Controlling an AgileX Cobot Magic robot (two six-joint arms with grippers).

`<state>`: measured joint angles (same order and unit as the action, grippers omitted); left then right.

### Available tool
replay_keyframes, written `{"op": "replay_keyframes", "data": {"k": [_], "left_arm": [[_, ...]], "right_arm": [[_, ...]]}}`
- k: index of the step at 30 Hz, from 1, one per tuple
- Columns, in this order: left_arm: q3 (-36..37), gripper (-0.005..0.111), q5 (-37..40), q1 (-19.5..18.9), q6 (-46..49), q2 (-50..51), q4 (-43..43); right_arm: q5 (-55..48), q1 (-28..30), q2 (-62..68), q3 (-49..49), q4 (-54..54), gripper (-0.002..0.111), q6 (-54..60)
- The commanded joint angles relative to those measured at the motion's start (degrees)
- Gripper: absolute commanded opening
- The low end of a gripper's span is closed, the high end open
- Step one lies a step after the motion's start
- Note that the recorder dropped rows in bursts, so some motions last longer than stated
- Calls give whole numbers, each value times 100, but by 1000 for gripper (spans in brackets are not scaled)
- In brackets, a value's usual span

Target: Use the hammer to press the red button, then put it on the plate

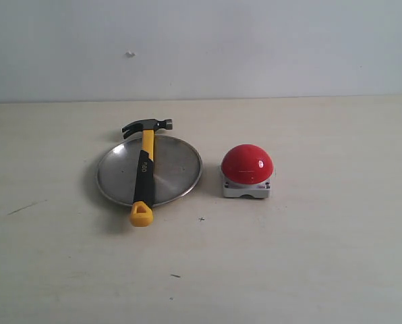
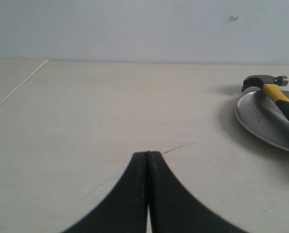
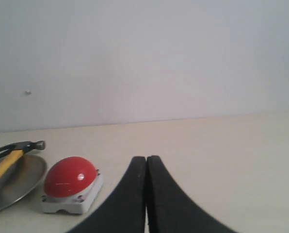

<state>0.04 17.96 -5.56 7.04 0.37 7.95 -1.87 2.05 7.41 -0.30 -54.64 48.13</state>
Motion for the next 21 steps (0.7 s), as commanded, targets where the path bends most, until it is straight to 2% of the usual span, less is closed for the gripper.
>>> {"op": "replay_keyframes", "data": {"k": [1, 4, 5, 6, 7, 9, 11, 14, 21], "left_arm": [[-4, 0, -1, -16, 9, -37, -1], [-4, 0, -1, -16, 9, -37, -1], [-4, 0, -1, -16, 9, -37, -1], [-4, 0, -1, -16, 9, -37, -1], [-4, 0, -1, -16, 9, -37, -1], [-4, 0, -1, -16, 9, -37, -1], [-4, 0, -1, -16, 9, -37, -1], [-4, 0, -1, -16, 9, -37, 10], [-4, 0, -1, -16, 9, -37, 10]], "right_arm": [[373, -10, -26, 30, 117, 0, 628], [361, -10, -26, 30, 299, 0, 452], [274, -10, -26, 30, 741, 0, 77], [187, -10, -26, 30, 1343, 0, -602], [81, -10, -26, 30, 3038, 0, -2155], [-17, 37, -109, 30, 5005, 0, -4623], [-345, 63, -326, 30, 5855, 0, -5671], [-881, 63, -542, 30, 5946, 0, -5676], [-871, 63, -542, 30, 5922, 0, -5676]]}}
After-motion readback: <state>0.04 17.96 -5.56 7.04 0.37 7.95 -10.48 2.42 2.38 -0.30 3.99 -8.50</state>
